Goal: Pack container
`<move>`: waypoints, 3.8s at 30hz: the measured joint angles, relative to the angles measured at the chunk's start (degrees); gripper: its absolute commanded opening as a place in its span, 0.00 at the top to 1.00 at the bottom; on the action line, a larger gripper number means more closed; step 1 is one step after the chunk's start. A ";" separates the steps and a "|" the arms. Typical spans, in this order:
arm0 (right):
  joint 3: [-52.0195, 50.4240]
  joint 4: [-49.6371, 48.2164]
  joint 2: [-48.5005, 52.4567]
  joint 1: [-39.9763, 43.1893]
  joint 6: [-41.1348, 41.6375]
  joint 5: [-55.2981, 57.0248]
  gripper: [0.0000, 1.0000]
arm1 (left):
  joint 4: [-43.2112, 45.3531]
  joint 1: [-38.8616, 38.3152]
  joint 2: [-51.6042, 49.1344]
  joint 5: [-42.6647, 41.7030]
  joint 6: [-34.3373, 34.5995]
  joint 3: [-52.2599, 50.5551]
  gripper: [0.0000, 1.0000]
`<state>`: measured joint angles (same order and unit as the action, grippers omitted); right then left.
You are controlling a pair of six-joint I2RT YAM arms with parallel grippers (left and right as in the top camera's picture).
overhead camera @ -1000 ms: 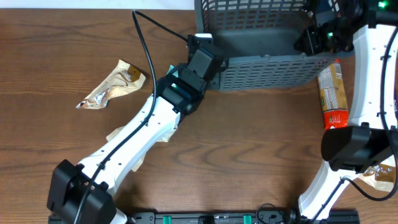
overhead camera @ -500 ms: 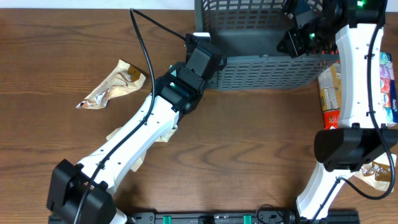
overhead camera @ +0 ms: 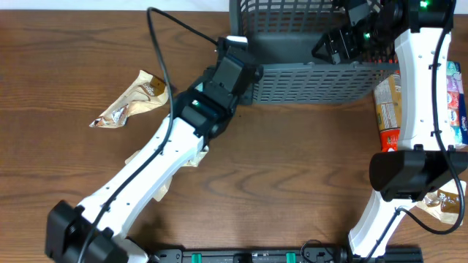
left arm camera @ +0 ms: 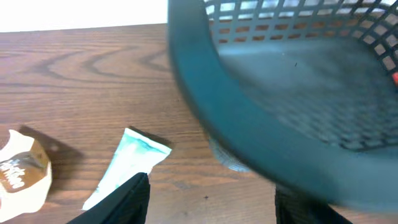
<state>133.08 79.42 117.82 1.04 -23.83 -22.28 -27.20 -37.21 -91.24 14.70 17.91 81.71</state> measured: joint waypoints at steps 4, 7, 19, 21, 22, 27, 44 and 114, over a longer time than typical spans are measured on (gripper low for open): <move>3.78 -0.07 0.00 0.00 0.83 -0.87 0.13 | -2.29 -0.02 2.62 0.79 -0.31 0.00 0.43; 8.02 -0.07 0.00 0.00 1.64 -1.27 0.13 | -4.20 0.00 4.72 2.19 -0.48 0.00 0.39; 28.63 6.99 -0.61 2.08 9.92 11.47 0.01 | -12.68 0.00 16.46 11.32 -1.46 -0.02 0.03; 29.27 8.33 -1.38 3.82 11.58 14.97 0.01 | -14.38 0.00 17.68 12.11 -1.44 -0.02 0.02; 29.31 8.98 -1.79 4.90 12.44 16.72 0.01 | -15.13 0.00 18.18 12.44 -1.44 -0.02 0.02; 29.35 12.28 -3.43 13.18 17.44 24.76 0.01 | -17.79 0.00 19.10 13.09 -1.49 -0.02 0.01; 28.48 3.58 -3.76 34.47 22.71 14.69 0.98 | -20.22 0.00 19.10 13.20 -1.46 -0.02 0.01; 19.41 -9.57 18.25 22.34 10.58 -4.98 0.98 | -25.09 0.00 19.10 13.20 -1.46 -0.02 0.01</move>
<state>152.48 69.84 136.07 23.38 -13.26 -27.27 -52.29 -37.21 -72.14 27.90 16.45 81.69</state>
